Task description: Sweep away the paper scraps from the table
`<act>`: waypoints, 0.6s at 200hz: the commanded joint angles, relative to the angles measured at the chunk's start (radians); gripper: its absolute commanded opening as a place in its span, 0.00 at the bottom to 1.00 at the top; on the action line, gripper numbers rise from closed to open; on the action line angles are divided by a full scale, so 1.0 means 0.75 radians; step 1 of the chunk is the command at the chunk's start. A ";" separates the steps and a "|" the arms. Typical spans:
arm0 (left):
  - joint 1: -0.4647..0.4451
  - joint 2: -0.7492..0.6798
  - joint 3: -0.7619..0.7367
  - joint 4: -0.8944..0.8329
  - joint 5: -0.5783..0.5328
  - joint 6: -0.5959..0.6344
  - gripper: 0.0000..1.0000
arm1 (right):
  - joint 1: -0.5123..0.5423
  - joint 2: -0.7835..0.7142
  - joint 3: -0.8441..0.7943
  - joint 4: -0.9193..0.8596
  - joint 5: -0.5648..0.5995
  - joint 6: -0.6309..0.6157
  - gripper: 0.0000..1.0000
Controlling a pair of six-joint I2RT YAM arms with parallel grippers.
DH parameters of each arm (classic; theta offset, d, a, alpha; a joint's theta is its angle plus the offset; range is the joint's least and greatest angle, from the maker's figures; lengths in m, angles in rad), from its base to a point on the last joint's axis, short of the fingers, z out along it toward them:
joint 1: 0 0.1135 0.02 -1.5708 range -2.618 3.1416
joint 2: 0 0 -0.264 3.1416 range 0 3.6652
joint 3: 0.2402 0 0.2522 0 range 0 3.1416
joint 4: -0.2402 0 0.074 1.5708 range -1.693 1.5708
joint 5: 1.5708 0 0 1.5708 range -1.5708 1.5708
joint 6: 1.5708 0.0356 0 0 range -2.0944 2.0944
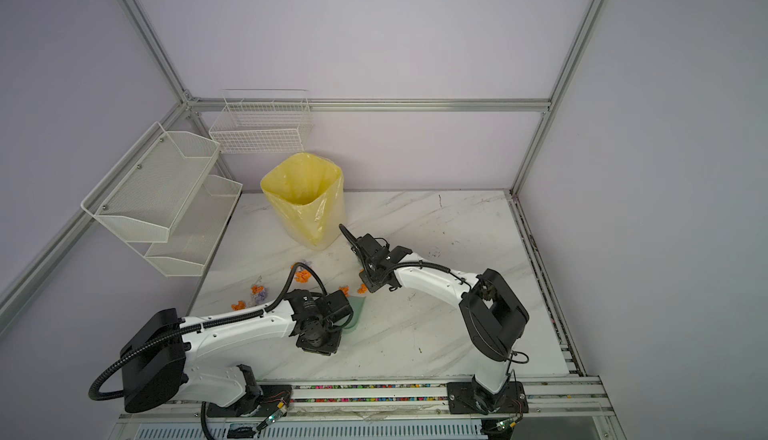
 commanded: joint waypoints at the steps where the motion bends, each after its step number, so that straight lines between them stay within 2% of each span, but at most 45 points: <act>1: 0.017 0.050 0.072 -0.005 -0.004 0.068 0.00 | 0.037 -0.077 -0.064 -0.041 -0.176 0.006 0.00; 45: 0.026 0.086 0.105 -0.007 -0.005 0.099 0.00 | 0.048 -0.279 -0.181 0.016 -0.461 0.050 0.00; 62: 0.026 0.095 0.115 -0.013 -0.004 0.103 0.00 | 0.048 -0.350 -0.222 0.043 -0.491 0.082 0.00; 94: 0.026 0.086 0.128 -0.028 -0.008 0.105 0.00 | 0.039 -0.403 -0.207 -0.023 -0.275 0.223 0.00; 120: 0.027 0.066 0.130 -0.036 -0.017 0.102 0.00 | -0.001 -0.422 -0.190 -0.046 -0.173 0.297 0.00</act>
